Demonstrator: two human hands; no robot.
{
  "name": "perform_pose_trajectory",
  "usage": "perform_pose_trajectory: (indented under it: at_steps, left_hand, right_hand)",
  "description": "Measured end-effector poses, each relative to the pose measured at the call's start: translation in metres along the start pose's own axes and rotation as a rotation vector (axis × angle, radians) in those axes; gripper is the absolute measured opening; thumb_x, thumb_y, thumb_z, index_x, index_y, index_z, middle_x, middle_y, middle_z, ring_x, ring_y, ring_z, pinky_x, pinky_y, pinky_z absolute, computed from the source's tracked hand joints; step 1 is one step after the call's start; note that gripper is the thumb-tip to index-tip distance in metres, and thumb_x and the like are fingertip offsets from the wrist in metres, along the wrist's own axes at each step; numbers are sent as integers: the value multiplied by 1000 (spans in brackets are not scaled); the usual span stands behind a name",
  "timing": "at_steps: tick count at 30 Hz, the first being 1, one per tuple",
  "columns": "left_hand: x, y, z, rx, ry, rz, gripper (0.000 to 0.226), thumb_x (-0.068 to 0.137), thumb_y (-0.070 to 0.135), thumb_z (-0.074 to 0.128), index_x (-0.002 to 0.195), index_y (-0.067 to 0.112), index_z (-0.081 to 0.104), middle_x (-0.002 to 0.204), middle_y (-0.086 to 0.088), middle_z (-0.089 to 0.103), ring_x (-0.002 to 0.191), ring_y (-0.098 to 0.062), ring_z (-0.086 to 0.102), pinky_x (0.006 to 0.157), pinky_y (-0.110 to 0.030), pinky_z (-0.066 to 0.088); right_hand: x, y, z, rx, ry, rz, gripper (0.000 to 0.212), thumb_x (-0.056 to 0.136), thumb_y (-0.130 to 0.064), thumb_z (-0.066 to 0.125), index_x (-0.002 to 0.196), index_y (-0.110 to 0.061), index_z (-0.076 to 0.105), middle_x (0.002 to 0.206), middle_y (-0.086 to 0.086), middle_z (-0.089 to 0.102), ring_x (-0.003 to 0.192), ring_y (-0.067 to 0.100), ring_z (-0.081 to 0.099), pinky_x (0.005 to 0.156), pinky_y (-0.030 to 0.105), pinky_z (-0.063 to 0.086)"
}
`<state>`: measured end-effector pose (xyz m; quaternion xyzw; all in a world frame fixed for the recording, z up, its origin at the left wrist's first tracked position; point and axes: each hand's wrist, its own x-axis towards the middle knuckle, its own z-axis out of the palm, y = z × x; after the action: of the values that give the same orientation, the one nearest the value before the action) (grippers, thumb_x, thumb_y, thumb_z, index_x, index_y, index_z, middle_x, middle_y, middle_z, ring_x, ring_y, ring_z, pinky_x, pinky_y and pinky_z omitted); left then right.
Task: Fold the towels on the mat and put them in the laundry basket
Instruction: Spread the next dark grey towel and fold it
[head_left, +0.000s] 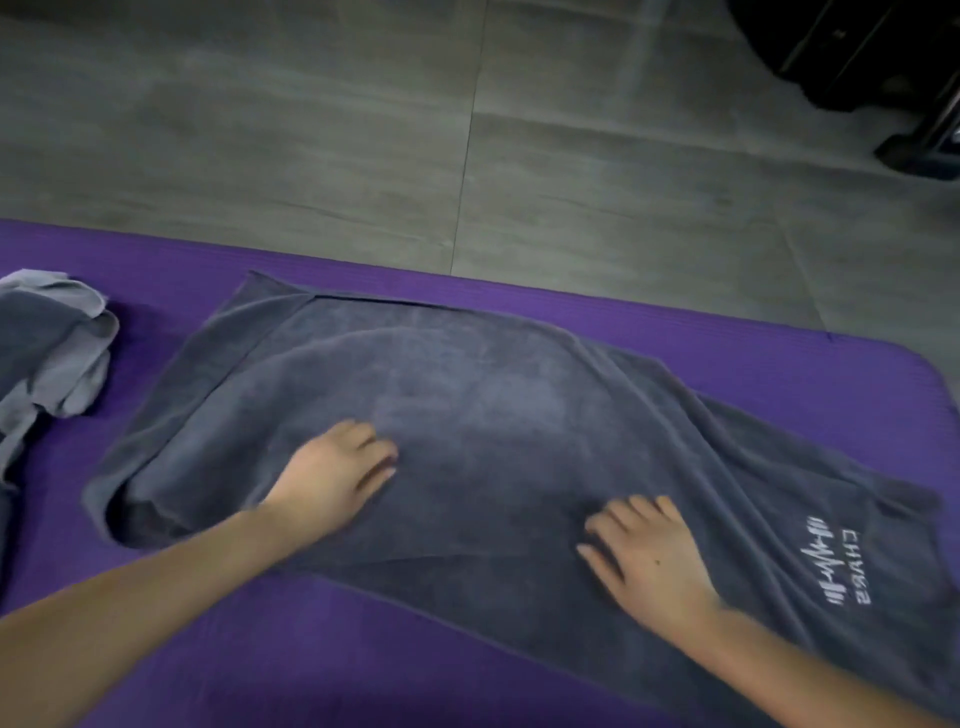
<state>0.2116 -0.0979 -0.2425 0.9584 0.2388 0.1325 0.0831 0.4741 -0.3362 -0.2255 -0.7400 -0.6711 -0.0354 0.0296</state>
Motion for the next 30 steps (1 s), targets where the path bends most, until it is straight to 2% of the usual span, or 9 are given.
perform_pose_trajectory:
  at_steps: [3, 6, 9, 12, 14, 16, 20, 26, 30]
  left_hand:
    - [-22, 39, 10, -32, -221, 336, 36, 96, 42, 35, 79, 26, 63, 73, 6, 54, 68, -13, 52, 54, -25, 48]
    - [-32, 77, 17, 33, -357, 545, 13, 78, 41, 61, 81, 28, 63, 73, 9, 55, 71, -9, 48, 50, -22, 49]
    - [-38, 108, 19, 202, -538, 502, 34, 45, 30, 86, 70, 26, 64, 68, 8, 57, 61, -12, 56, 46, -21, 48]
    - [-43, 122, 16, 224, -607, 419, 39, 34, 16, 89, 62, 23, 62, 60, 5, 56, 51, -12, 57, 43, -20, 47]
    - [-43, 133, 7, 232, -681, 413, 31, 43, 18, 87, 64, 22, 64, 63, 5, 59, 55, -11, 59, 49, -18, 48]
    - [-45, 152, 1, 135, -887, 383, 11, 77, 20, 67, 85, 14, 65, 89, -2, 63, 83, -17, 62, 73, -24, 46]
    - [-38, 199, -3, 9, -1036, 460, 24, 91, 22, 46, 110, 14, 58, 114, -5, 55, 107, -19, 50, 90, -24, 35]
    - [50, 252, -1, 197, -678, 569, 27, 74, 41, 45, 91, 29, 62, 88, 9, 59, 82, -12, 59, 69, -20, 52]
    - [126, 307, 29, 282, -629, 579, 31, 90, 28, 47, 119, 19, 57, 116, -2, 55, 109, -24, 50, 94, -33, 43]
  right_hand:
    - [-63, -8, 4, -71, -181, -213, 34, 78, -55, 52, 77, -23, 67, 71, -6, 58, 65, 17, 55, 70, 31, 31]
    - [-97, 2, 6, -230, -269, -345, 37, 73, -50, 65, 93, -20, 72, 79, -4, 63, 67, 18, 57, 70, 32, 44]
    - [-115, 13, 8, -282, -214, -339, 29, 73, -17, 56, 97, -14, 72, 78, 1, 64, 61, 20, 57, 65, 29, 51]
    - [-122, 17, 4, -218, -167, -303, 36, 73, -11, 35, 80, -17, 71, 67, -1, 58, 53, 17, 54, 56, 27, 49]
    - [-131, 17, -8, -164, -212, -324, 25, 71, -14, 45, 76, -21, 69, 66, -3, 57, 53, 16, 53, 54, 26, 48]
    - [-150, 22, -13, -117, -277, -379, 11, 61, -22, 66, 71, -27, 66, 64, -7, 55, 53, 14, 52, 55, 24, 45]
    - [-196, 54, -21, -30, -364, -382, 32, 52, -36, 63, 83, -36, 68, 66, -15, 56, 57, 9, 52, 68, 27, 31]
    - [-200, 162, -42, 109, 35, 295, 32, 72, -43, 45, 77, -27, 72, 69, -9, 67, 61, 19, 64, 58, 30, 49]
    - [-204, 238, -41, 160, 50, 756, 30, 84, -34, 50, 85, -13, 72, 81, 9, 70, 76, 33, 66, 70, 40, 49]
